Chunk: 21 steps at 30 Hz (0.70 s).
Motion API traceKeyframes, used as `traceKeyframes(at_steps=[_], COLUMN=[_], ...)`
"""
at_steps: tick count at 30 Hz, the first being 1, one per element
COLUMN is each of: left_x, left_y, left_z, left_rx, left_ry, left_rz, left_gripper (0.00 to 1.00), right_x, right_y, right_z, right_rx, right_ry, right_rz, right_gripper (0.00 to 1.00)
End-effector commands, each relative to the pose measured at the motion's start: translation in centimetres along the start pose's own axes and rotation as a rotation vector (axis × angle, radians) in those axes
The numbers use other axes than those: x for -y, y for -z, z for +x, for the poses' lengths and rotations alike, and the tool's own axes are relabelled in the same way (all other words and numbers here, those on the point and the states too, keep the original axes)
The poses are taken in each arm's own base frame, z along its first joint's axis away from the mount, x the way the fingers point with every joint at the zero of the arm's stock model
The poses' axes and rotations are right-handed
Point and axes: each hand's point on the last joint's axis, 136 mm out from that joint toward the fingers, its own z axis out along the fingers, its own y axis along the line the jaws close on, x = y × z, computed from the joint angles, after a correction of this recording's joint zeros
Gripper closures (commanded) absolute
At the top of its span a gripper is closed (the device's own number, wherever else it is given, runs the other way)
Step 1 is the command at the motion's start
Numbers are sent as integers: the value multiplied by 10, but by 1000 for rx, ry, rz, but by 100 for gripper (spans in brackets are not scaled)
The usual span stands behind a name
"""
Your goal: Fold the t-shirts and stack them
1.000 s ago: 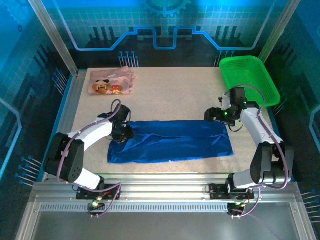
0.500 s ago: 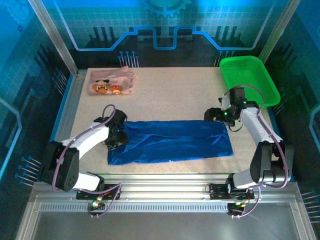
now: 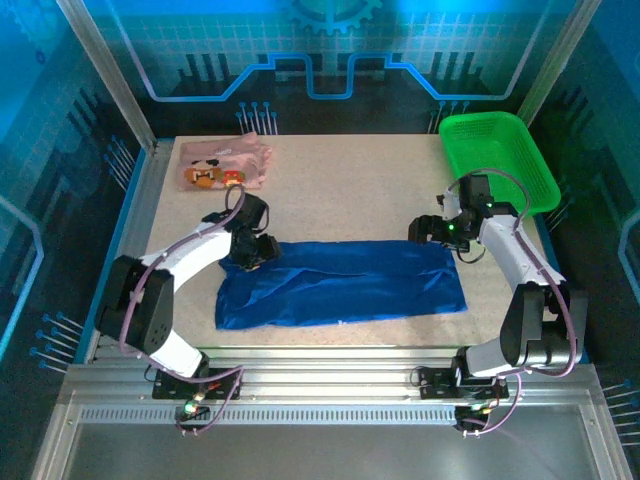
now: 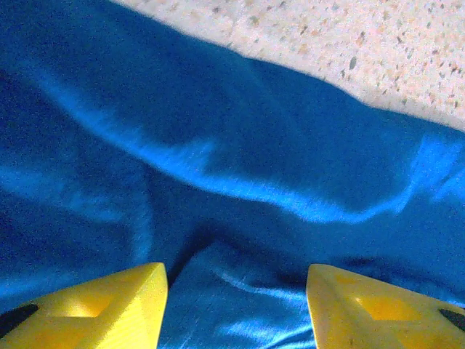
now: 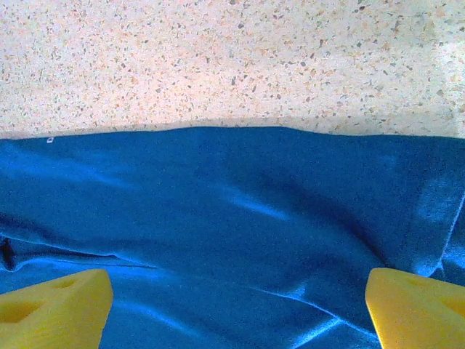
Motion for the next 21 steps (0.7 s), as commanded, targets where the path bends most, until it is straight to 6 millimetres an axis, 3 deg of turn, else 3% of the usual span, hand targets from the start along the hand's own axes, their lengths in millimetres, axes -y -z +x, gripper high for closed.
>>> traceKeyframes(at_steps=[1,10,21], left_x=[11,14,5], left_y=[-7,-26,-33], left_z=[-6,1,15], left_rx=[-20,-80,-118], left_ry=[-55,-108,-122], left_rz=[2,-45,-105], left_gripper=[48,54,58], right_x=[-8,-6,-6], right_y=[4,4,2], right_z=[-4,-5,-6], right_rx=[15,17,12], right_ry=[23,26,26], right_rz=[-15,-3,-3], right_gripper=[9,8,9])
